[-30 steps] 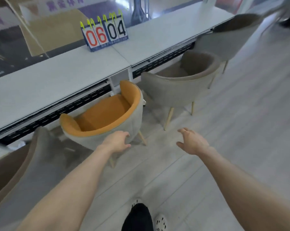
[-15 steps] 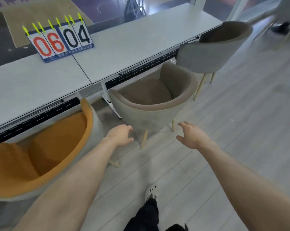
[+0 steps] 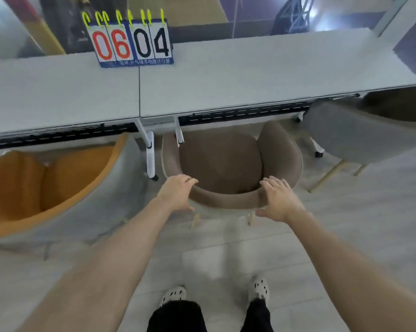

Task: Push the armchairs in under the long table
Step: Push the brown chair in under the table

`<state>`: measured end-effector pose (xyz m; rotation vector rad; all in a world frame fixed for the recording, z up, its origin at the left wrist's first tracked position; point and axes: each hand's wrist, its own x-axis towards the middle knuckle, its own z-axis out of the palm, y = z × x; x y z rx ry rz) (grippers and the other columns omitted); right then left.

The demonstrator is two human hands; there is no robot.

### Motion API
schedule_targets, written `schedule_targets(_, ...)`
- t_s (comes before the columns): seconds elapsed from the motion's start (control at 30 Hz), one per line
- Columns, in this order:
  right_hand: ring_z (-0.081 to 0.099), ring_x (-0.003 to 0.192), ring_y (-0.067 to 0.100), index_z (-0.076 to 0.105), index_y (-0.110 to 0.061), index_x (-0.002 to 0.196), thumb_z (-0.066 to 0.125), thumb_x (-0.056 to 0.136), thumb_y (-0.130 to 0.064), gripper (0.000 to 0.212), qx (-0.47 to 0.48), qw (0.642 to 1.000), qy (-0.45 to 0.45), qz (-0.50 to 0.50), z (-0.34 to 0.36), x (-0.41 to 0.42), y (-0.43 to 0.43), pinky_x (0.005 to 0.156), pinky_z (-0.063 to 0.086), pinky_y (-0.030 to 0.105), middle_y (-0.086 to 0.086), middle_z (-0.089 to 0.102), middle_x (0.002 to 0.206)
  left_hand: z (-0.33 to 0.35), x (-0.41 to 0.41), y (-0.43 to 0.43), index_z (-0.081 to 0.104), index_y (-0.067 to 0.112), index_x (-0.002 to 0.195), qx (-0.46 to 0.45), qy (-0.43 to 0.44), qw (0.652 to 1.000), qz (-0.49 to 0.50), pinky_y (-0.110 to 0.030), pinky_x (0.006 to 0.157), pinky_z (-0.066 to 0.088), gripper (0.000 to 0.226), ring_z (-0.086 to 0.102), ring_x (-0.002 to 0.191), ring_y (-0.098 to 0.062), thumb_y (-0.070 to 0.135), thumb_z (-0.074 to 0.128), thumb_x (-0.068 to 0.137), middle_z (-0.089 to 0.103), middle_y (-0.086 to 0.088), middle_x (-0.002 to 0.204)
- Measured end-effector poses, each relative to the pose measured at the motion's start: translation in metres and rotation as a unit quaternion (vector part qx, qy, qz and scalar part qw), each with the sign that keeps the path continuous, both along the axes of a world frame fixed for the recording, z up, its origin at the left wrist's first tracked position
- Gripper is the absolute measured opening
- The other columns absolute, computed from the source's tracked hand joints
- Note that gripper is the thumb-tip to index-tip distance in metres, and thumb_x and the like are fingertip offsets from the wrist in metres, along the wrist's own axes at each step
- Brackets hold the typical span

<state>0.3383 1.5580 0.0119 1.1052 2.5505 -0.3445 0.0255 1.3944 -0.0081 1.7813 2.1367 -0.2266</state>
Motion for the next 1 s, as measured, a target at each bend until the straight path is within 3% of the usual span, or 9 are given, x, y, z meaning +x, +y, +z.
schedule_targets(0.17,0.02,0.164,0.026,0.034,-0.015,0.165,0.08,0.069,-0.078,0.124,-0.018,0.996,-0.027,0.089,-0.037,0.022,0.042,0.135,0.006,0.051,0.002,0.038,0.17,-0.02,0.048,0.014,0.036,0.03,0.164,-0.051,0.019,0.998,0.019,-0.043,0.132,0.014,0.114,0.032,0.158,-0.022,0.067,0.086,0.068,0.042,0.001,0.167)
schedule_targets(0.3,0.042,0.146,0.029,0.049,-0.019,0.155,0.082,0.065,-0.08,0.114,-0.01,0.99,-0.008,0.138,-0.056,0.018,0.056,0.133,0.009,0.053,0.001,0.056,0.148,-0.038,0.06,0.029,0.044,0.036,0.157,-0.081,0.043,0.995,0.034,-0.043,0.124,0.024,0.107,0.047,0.145,-0.019,0.074,0.084,0.064,0.055,0.006,0.155)
schedule_targets(0.47,0.052,0.131,0.026,0.059,-0.028,0.141,0.084,0.07,-0.074,0.088,0.003,0.987,0.038,0.156,-0.075,0.016,0.068,0.128,0.021,0.049,-0.004,0.063,0.132,-0.057,0.058,0.034,0.058,0.043,0.138,-0.05,0.04,0.997,0.039,-0.041,0.12,0.031,0.083,0.061,0.126,-0.016,0.077,0.077,0.064,0.07,0.012,0.131)
schedule_targets(0.67,0.058,0.123,0.028,0.066,-0.026,0.132,0.088,0.068,-0.069,0.08,0.007,0.987,0.056,0.152,-0.081,0.017,0.068,0.123,0.027,0.05,-0.003,0.067,0.123,-0.051,0.063,0.032,0.065,0.041,0.134,-0.057,0.027,0.997,0.054,-0.043,0.124,0.028,0.069,0.06,0.127,-0.018,0.064,0.082,0.071,0.072,0.009,0.13)
schedule_targets(1.0,0.054,0.126,0.024,0.063,-0.03,0.134,0.087,0.072,-0.067,0.076,0.008,0.986,0.049,0.156,-0.078,0.01,0.072,0.123,0.024,0.047,-0.005,0.065,0.127,-0.048,0.068,0.029,0.064,0.038,0.139,-0.057,0.03,0.995,0.078,-0.042,0.125,0.029,0.059,0.058,0.131,-0.02,0.048,0.081,0.083,0.071,0.007,0.135)
